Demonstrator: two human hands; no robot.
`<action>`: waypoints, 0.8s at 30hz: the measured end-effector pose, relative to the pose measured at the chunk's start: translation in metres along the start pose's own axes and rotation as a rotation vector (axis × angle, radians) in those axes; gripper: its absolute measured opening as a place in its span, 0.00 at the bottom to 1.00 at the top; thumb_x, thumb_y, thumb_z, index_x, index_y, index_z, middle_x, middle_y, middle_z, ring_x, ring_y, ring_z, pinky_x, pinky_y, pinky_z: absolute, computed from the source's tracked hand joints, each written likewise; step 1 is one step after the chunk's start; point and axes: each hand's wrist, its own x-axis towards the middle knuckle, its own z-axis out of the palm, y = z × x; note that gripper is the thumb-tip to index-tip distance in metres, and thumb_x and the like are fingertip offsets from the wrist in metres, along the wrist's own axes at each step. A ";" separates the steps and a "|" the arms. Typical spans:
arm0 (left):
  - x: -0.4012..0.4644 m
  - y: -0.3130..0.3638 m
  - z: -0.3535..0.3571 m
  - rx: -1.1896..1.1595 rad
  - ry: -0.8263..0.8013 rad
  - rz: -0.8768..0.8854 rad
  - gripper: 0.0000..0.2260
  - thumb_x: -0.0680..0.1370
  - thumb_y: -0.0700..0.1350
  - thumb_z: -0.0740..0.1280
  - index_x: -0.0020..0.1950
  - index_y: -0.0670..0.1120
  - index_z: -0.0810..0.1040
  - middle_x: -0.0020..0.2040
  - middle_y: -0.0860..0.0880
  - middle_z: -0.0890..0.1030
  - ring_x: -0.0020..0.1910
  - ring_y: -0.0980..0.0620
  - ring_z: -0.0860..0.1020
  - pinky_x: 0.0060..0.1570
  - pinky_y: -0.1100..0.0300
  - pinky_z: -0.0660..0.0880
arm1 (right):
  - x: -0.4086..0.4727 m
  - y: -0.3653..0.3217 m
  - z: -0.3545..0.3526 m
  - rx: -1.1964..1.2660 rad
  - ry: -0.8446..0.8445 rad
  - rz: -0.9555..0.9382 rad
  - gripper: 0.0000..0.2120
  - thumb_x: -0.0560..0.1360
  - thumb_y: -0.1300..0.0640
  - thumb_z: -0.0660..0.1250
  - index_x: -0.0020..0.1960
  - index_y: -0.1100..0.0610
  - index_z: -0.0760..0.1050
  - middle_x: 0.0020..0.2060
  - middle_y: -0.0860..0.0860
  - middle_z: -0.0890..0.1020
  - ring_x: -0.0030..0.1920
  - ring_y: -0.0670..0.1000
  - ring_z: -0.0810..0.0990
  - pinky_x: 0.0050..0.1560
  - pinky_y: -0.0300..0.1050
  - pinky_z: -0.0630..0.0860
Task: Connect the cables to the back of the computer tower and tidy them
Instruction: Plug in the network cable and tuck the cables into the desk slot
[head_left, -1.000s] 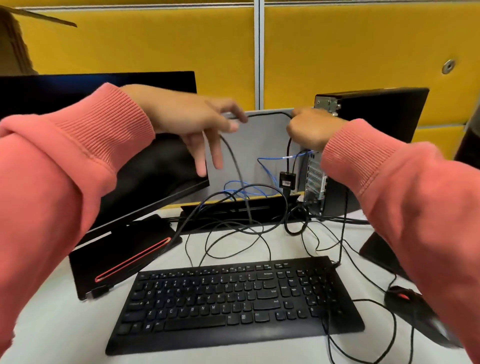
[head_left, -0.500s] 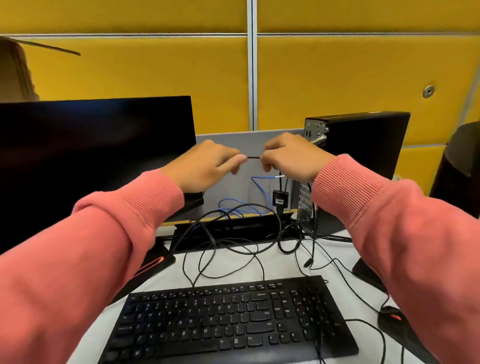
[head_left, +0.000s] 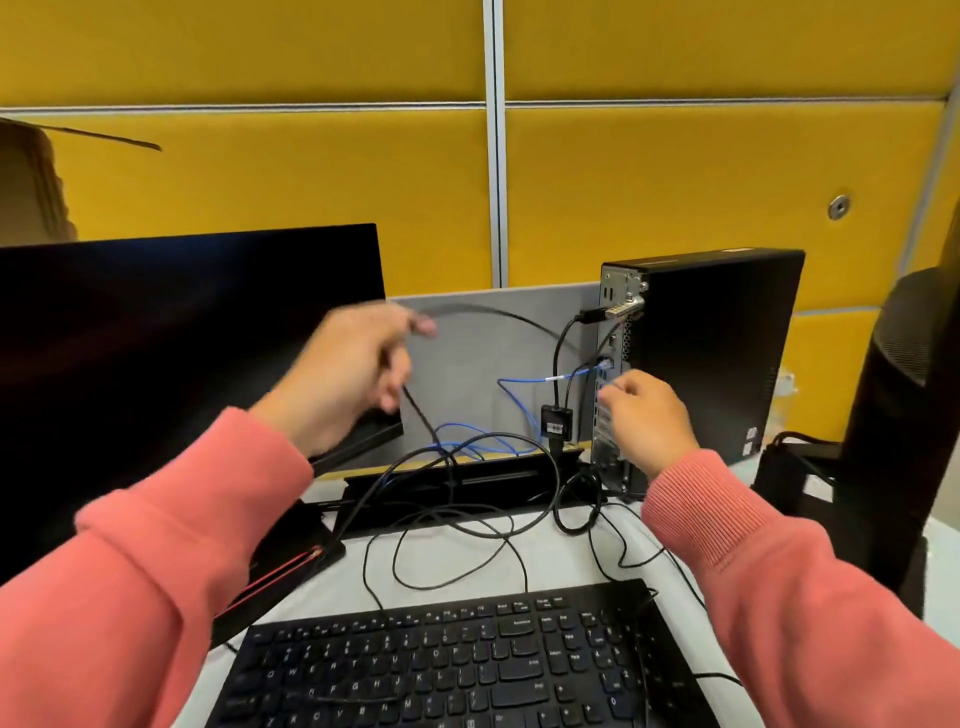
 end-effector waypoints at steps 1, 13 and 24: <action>-0.009 -0.009 0.005 0.097 -0.178 -0.061 0.13 0.85 0.40 0.57 0.53 0.41 0.80 0.25 0.45 0.75 0.18 0.54 0.65 0.19 0.66 0.63 | -0.001 0.003 -0.003 0.050 0.047 0.053 0.11 0.82 0.56 0.59 0.48 0.60 0.77 0.44 0.54 0.80 0.39 0.51 0.74 0.35 0.44 0.68; 0.019 -0.036 0.054 0.948 -0.356 0.141 0.18 0.82 0.56 0.64 0.71 0.52 0.76 0.68 0.51 0.79 0.65 0.51 0.77 0.65 0.56 0.73 | 0.011 -0.004 0.003 -0.376 -0.249 -0.034 0.13 0.79 0.61 0.61 0.56 0.60 0.83 0.48 0.56 0.83 0.47 0.56 0.79 0.49 0.46 0.77; 0.045 -0.086 0.109 0.450 -0.207 0.262 0.10 0.84 0.42 0.64 0.53 0.49 0.86 0.24 0.59 0.72 0.27 0.60 0.70 0.30 0.69 0.64 | 0.018 0.010 0.013 0.564 -0.060 0.030 0.07 0.77 0.72 0.66 0.49 0.64 0.80 0.32 0.52 0.81 0.36 0.50 0.83 0.42 0.43 0.82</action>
